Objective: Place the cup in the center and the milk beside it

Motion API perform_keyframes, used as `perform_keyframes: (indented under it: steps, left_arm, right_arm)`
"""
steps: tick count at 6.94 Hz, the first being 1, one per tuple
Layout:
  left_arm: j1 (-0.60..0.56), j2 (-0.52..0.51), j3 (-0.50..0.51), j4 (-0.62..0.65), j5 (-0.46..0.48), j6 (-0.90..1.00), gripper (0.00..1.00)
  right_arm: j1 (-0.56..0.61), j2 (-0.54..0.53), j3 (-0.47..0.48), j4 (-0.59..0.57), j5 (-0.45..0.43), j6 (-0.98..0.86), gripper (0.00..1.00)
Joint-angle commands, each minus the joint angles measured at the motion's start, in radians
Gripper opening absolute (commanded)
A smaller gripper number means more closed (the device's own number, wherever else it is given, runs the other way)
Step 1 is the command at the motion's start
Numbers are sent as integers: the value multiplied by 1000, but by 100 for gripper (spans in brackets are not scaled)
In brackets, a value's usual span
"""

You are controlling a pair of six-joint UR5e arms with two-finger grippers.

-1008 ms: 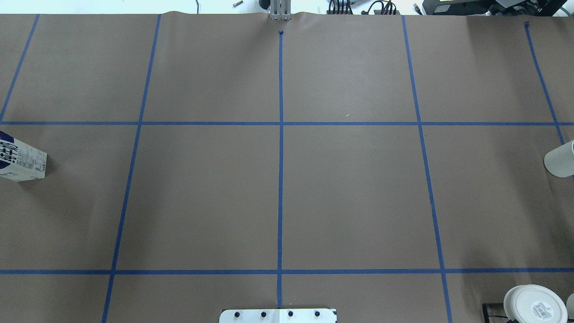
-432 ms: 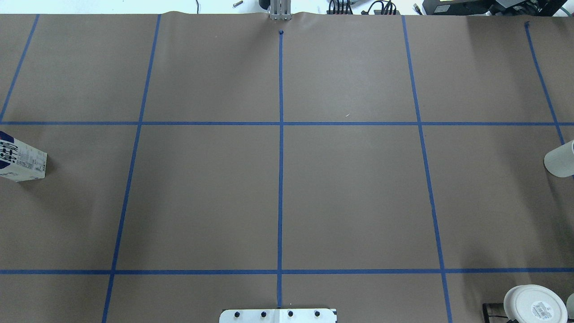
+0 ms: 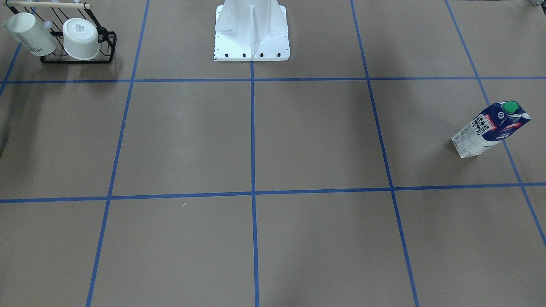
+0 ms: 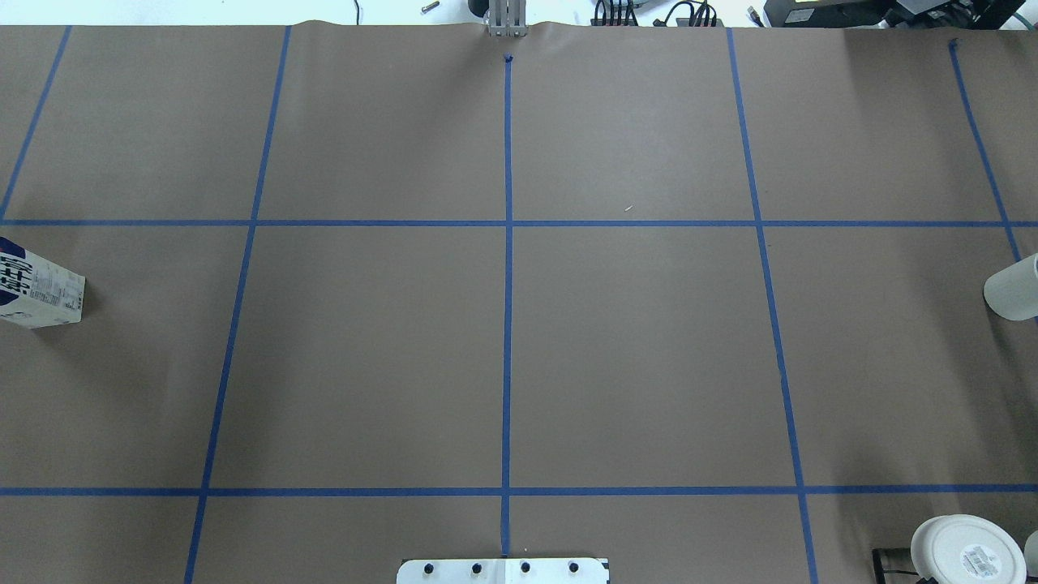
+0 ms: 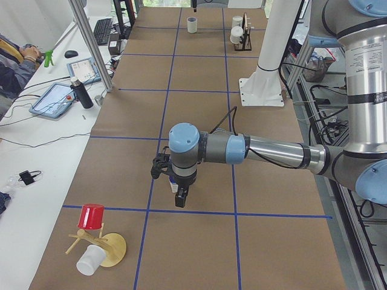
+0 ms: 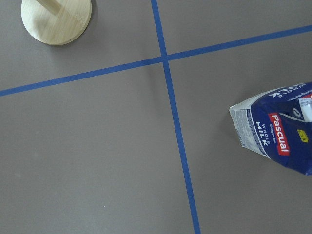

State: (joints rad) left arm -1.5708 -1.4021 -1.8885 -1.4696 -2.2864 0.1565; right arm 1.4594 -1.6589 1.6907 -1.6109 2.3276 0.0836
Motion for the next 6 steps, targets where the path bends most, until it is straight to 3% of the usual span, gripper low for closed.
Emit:
perform_keyframes:
  steps: [1,4,5,6]
  left_arm:
    - [0,0,0,0,-1,0,98]
    - [0,0,3,2,2,-2,98]
    - [0,0,3,2,2,-2,98]
    - [0,0,3,2,2,-3,98]
  right_arm:
    - [-10,14,-12,0,-2,1,100]
    - [-25,19,-57,18,-2,2,100]
    - [-24,1,-118,119,22,2,100]
    - [-24,17,-257,299,85,2,100]
